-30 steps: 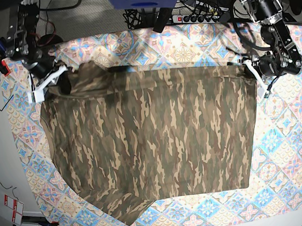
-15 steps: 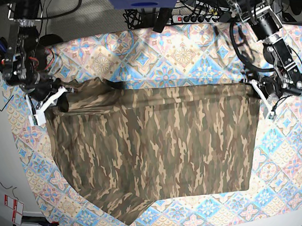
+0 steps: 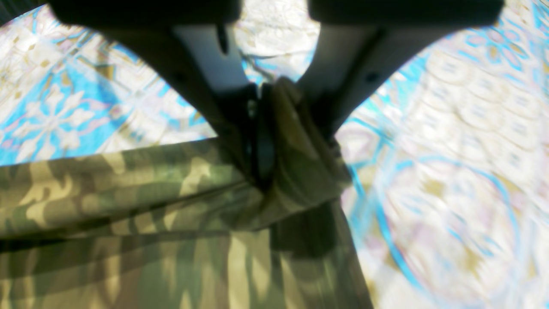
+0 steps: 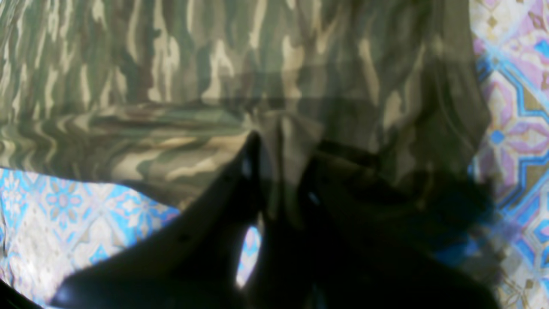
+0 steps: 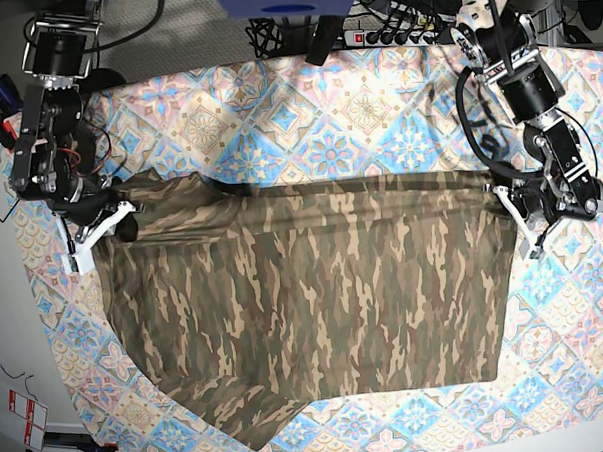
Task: Fold the T-shirt properly
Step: 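Lift the shoulder edge with both grippers and pull it toward the hem, then lower the held shoulder edge onto the shirt body with both grippers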
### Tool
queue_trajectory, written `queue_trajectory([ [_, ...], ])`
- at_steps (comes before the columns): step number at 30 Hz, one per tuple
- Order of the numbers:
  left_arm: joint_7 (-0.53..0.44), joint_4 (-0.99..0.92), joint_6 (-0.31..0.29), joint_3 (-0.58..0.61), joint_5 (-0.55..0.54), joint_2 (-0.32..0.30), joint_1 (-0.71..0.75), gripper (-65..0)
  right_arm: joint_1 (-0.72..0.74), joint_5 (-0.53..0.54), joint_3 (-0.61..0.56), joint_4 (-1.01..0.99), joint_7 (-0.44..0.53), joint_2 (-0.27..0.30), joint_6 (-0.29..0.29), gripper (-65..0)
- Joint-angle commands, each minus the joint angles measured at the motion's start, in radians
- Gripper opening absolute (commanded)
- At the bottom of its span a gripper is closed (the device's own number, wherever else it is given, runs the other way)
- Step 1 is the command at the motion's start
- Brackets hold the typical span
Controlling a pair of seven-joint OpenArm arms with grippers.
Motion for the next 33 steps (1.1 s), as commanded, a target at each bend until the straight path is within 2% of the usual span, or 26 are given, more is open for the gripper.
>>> queue_trajectory([
  [1, 0.002, 0.016, 0.01, -0.006, 0.045, -0.028, -0.024, -65.0, 0.041, -0.016, 0.009, 0.002, 0.035, 0.027, -0.016, -64.7],
  [7, -0.004, 0.015, 0.01, -0.006, 0.143, 0.005, -0.084, -65.0, 0.124, -0.024, -0.049, -0.091, 0.041, 0.035, -0.016, -64.7],
  [11, -0.006, -0.014, 0.01, -0.007, 0.197, 0.028, -0.113, -65.0, 0.167, -0.114, -0.081, -0.097, 0.038, 0.039, -0.016, -64.7],
  [18, -0.113, -0.232, 0.01, -0.012, 0.194, 0.025, -0.174, -65.0, 0.228, -0.191, -0.091, -0.169, 0.04, 0.039, -0.012, -64.7],
  [27, -0.141, -0.244, 0.01, -0.012, 0.197, 0.022, -0.177, -65.0, 0.285, -0.208, -0.198, -0.234, 0.13, 0.041, -0.01, -64.7],
  [33, -0.212, -0.246, 0.01, -0.012, 0.198, 0.011, -0.177, -65.0, 0.339, -0.331, -0.243, -0.258, 0.144, 0.038, -0.01, -64.7],
])
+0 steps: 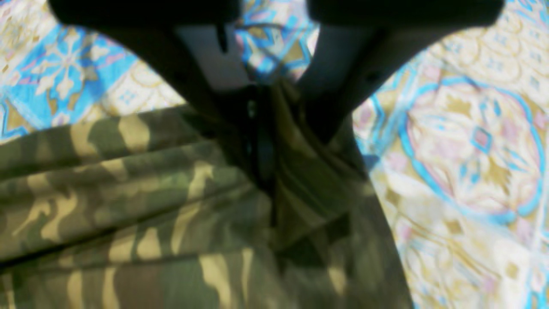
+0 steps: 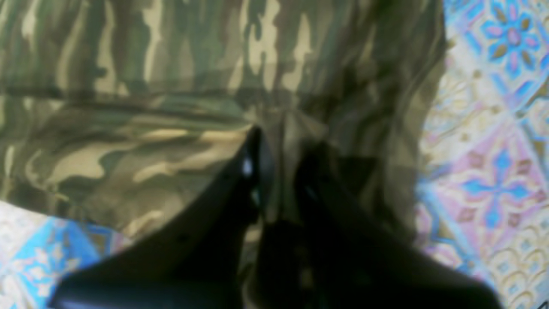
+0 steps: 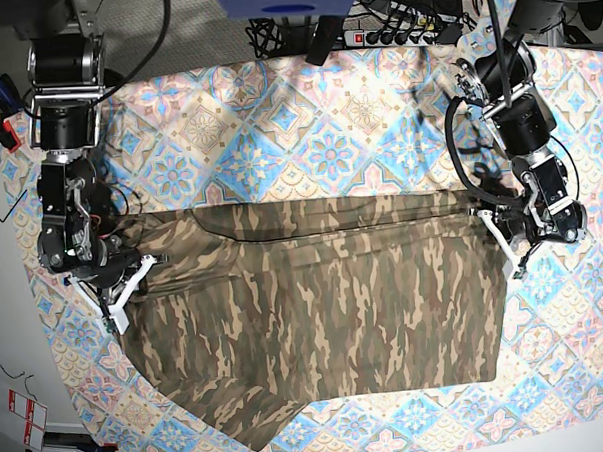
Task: Fold the T-shirt properly
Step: 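Lower the held shoulder edge onto the shirt body with both grippers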
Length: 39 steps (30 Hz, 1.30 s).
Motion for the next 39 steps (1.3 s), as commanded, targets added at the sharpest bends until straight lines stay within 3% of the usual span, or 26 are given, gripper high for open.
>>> queue_trajectory([
  [1, -0.014, 0.016, 0.006, 0.002, 0.007, -0.019, -0.028, -65.0, 0.044, -0.029, 0.001, -0.008, 0.022, 0.019, -0.013, -64.7],
  [9, -0.077, 0.016, 0.006, 0.001, 0.004, -0.016, -0.028, -65.0, 0.119, -0.049, -0.09, -0.167, 0.136, 0.019, -0.013, -64.7],
  [16, -0.191, 0.006, 0.006, -0.001, -0.002, -0.015, -0.024, -65.0, 0.187, -0.05, -0.174, -0.298, 0.271, 0.019, -0.013, -64.7],
  [28, -0.346, -0.175, 0.006, -0.001, -0.002, -0.015, -0.055, -65.0, 0.308, -0.05, -0.302, -0.505, 0.453, 0.019, -0.013, -64.1],
  [35, -0.341, -0.175, 0.006, -0.001, 0.0, -0.015, -0.055, -65.0, 0.343, -0.05, -0.378, -0.503, 0.467, 0.019, -0.014, -44.1],
  [39, -0.34, -0.175, 0.006, -0.001, 0.007, -0.015, -0.048, -65.0, 0.363, -0.05, -0.378, -0.502, 0.509, 0.019, -0.014, -41.2],
])
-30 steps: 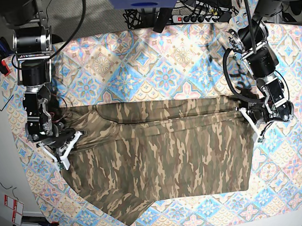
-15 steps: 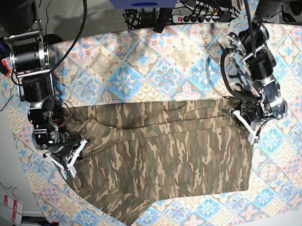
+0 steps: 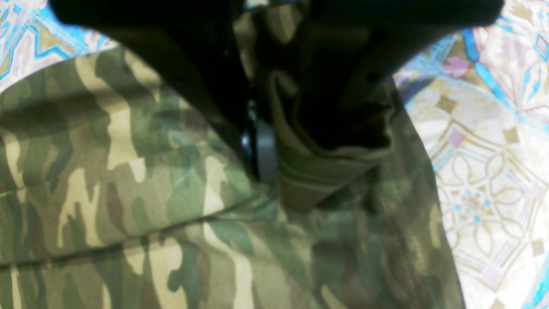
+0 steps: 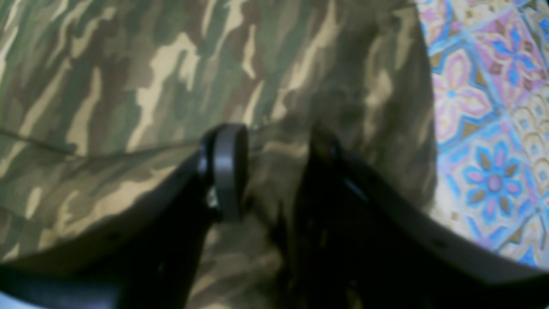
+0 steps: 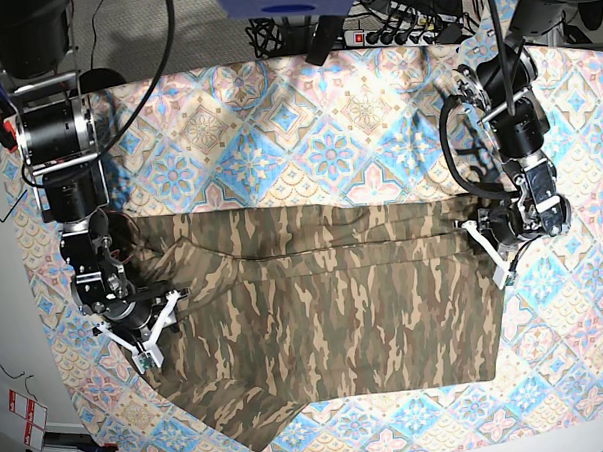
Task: Fold the T-shirt properly
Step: 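Lower the held shoulder edge onto the shirt body with both grippers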
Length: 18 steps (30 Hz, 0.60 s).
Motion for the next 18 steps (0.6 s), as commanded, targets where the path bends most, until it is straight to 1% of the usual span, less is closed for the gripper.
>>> queue_trajectory([
  [1, -0.009, 0.016, -0.002, 0.001, -0.008, -0.013, -0.017, -65.0, 0.045, 0.009, 0.007, 0.016, 0.035, 0.009, -0.003, -41.1],
  [7, -0.009, 0.016, -0.002, -0.001, -0.016, -0.014, -0.012, -65.0, 0.076, 0.009, 0.007, 0.016, 0.04, 0.009, -0.003, -40.6],
  [8, -0.009, 0.018, -0.002, -0.002, -0.016, -0.016, -0.012, -64.2, 0.08, 0.009, 0.007, 0.016, 0.04, 0.009, -0.003, -40.6],
  [10, -0.009, 0.018, -0.002, -0.002, -0.016, -0.019, -0.012, -59.8, 0.08, 0.009, 0.007, 0.016, 0.038, 0.009, -0.003, -40.5],
  [13, -0.005, 0.018, -0.002, -0.002, -0.01, -0.022, -0.012, -50.7, 0.077, 0.009, 0.004, 0.016, 0.034, 0.009, -0.003, -40.5],
  [14, -0.005, 0.018, -0.002, -0.002, -0.011, -0.036, -0.011, -48.2, 0.076, 0.009, 0.002, 0.016, 0.034, 0.009, -0.003, -40.5],
  [16, -0.005, 0.018, -0.002, -0.002, -0.017, -0.046, 0.007, -44.9, 0.076, 0.009, 0.001, 0.016, 0.034, 0.009, -0.003, -40.5],
  [18, -0.005, 0.018, -0.002, -0.004, -0.017, -0.049, 0.017, -43.1, 0.076, 0.009, -0.001, 0.016, 0.032, 0.009, -0.003, -40.5],
])
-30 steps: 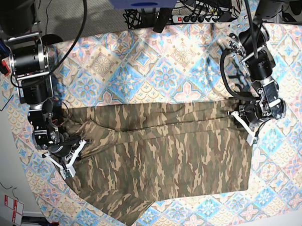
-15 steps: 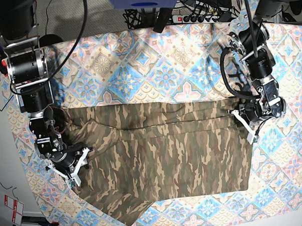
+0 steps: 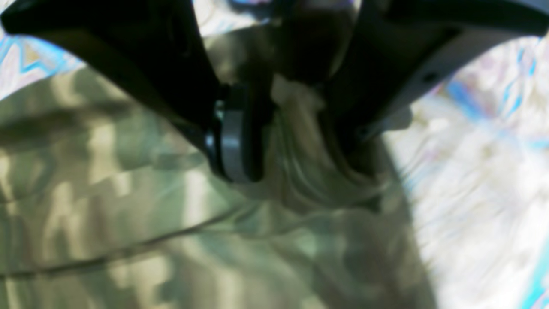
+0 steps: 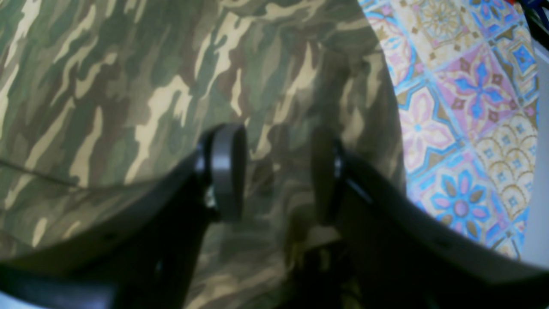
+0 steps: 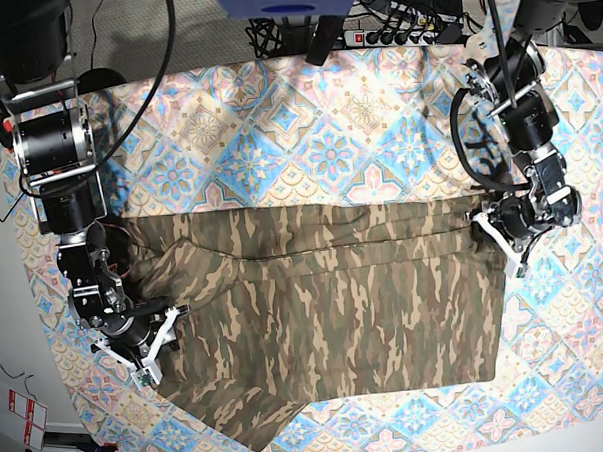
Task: Fold the T-shirt properly
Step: 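Lower the held shoulder edge onto the shirt body with both grippers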
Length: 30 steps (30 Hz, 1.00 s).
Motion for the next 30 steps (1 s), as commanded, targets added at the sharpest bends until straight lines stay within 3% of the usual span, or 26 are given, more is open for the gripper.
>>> queue_trajectory([
  [1, 0.006, 0.014, 0.006, -0.008, 0.006, -0.007, -0.017, -42.6, 0.035, 0.009, 0.003, 0.015, 0.024, 0.01, -0.003, -40.5],
  [7, -0.004, 0.028, 0.006, -0.1, 0.004, -0.007, -0.025, -42.6, 0.034, 0.009, 0.007, 0.015, 0.024, 0.01, -0.003, -34.7],
  [13, -0.003, 0.32, 0.006, -0.097, 0.004, 0.039, -0.007, -43.0, 0.034, 0.017, 0.01, 0.036, 0.025, 0.01, -0.003, -33.1],
  [19, -0.001, 0.539, 0.006, -0.1, 0.006, 0.085, 0.064, -42.6, -0.009, 0.018, 0.014, 0.214, 0.013, 0.017, -0.003, -33.1],
  [30, -0.003, 0.574, 0.006, -0.162, 0.006, 0.079, 0.133, -42.6, -0.178, 0.011, 0.32, 0.497, -0.193, 0.014, -0.003, -33.1],
])
